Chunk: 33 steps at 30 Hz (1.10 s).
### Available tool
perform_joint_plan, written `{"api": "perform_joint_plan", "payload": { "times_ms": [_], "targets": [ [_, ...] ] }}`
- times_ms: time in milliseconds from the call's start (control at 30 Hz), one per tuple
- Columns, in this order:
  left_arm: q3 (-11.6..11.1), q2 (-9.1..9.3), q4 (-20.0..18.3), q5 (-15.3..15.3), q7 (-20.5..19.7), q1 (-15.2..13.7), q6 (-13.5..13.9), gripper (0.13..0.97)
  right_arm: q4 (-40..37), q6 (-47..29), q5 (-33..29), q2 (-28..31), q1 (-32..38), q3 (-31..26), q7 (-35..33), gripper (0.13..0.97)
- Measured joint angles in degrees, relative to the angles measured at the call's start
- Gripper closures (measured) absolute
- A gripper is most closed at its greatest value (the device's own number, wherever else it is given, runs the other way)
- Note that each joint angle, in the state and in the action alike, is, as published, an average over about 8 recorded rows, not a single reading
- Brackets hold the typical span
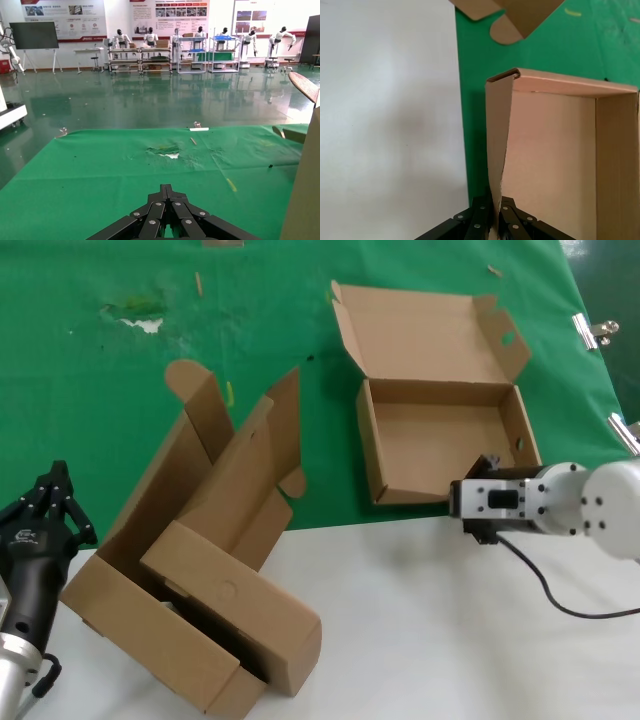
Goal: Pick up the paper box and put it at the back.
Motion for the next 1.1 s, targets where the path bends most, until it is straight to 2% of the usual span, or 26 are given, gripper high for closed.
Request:
{"api": "perform_joint_plan", "payload": {
  "times_ms": [300, 633, 933, 1100],
  "targets": [
    [0.0, 0.0, 0.0, 0.0, 0.0, 0.0, 0.0, 0.957, -1.0, 1.7, -7.8, -2.7, -1.1, 0.7, 2.6, 0.957],
    [0.0, 0.0, 0.0, 0.0, 0.0, 0.0, 0.0, 0.957, 0.3, -0.2, -9.2, -2.9, -1.0, 1.0, 1.2, 0.919],
    [0.0, 0.0, 0.0, 0.0, 0.0, 0.0, 0.0, 0.957, 3.0, -1.2, -6.2, -1.6, -2.0, 2.2, -0.5, 0.816],
    [0.0, 0.0, 0.0, 0.0, 0.0, 0.0, 0.0, 0.957, 6.8, -1.2, -3.8, -0.5, -3.5, 3.5, -0.9, 0.711]
  ]
}}
